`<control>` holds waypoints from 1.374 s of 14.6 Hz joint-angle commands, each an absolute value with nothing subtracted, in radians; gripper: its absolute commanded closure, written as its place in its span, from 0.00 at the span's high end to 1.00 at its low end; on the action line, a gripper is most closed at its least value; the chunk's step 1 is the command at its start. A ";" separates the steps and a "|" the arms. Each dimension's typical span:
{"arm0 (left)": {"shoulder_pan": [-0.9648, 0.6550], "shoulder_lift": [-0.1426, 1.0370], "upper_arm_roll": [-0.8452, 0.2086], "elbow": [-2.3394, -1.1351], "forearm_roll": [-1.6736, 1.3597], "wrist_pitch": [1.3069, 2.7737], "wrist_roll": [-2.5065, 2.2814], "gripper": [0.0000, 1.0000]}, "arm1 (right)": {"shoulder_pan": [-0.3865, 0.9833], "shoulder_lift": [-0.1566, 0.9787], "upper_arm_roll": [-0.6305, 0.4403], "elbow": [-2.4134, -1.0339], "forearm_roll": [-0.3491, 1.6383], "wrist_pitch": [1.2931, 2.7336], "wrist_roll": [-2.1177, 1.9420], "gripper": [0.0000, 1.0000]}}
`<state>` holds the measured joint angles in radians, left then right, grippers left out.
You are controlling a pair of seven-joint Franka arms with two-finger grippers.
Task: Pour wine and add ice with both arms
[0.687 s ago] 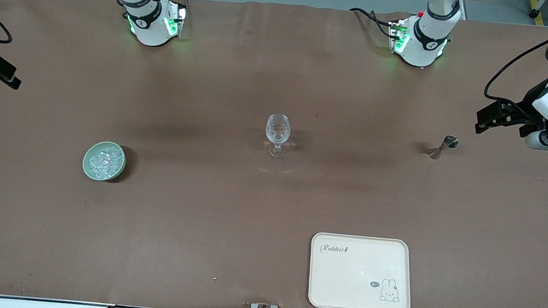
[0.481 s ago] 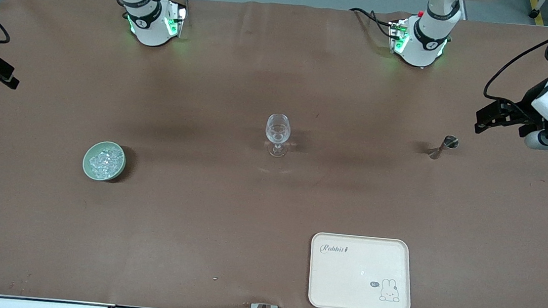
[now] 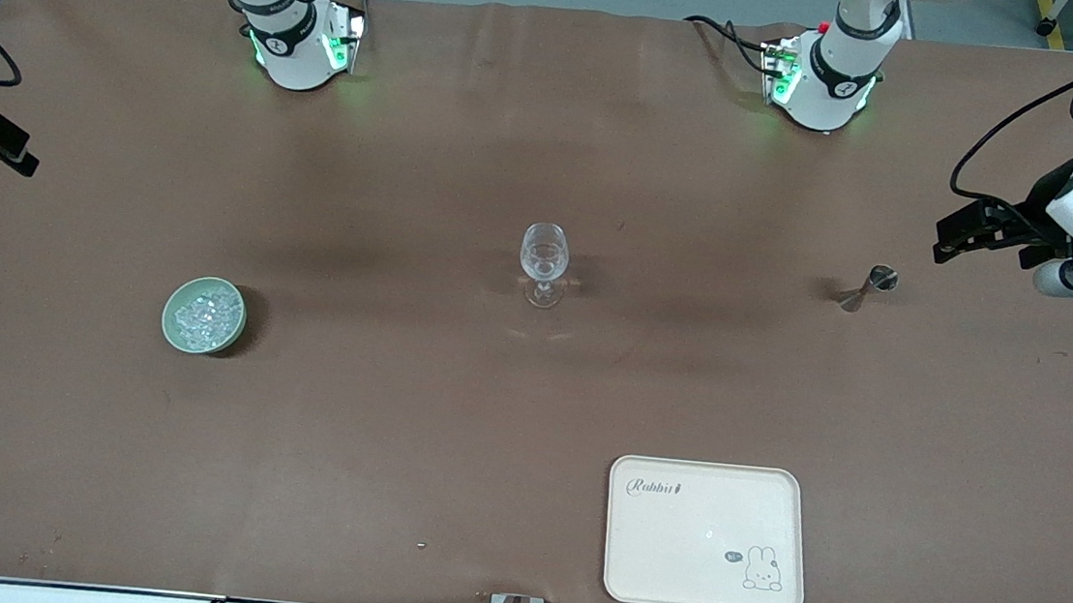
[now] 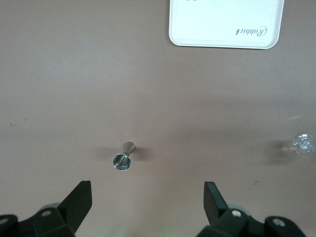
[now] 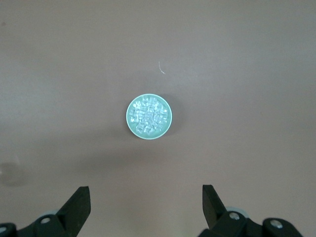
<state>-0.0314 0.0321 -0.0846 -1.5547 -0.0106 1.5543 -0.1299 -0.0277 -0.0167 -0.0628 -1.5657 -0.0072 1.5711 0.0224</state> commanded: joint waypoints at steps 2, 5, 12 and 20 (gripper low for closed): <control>0.035 0.037 -0.083 -1.558 -0.017 1.537 -0.155 1.00 | -0.020 -0.031 -0.060 -1.713 0.002 1.699 0.020 1.00; 0.093 0.049 -0.083 -1.595 -0.071 1.539 -0.160 1.00 | -0.012 -0.006 -0.061 -1.824 0.000 1.828 0.020 1.00; 0.300 0.149 -0.083 -1.624 -0.259 1.542 -0.198 1.00 | 0.000 0.168 -0.060 -2.034 0.000 2.244 0.020 1.00; 0.439 0.345 -0.083 -1.641 -0.411 1.536 -0.552 1.00 | 0.011 0.299 -0.061 -2.187 0.000 2.545 0.015 0.93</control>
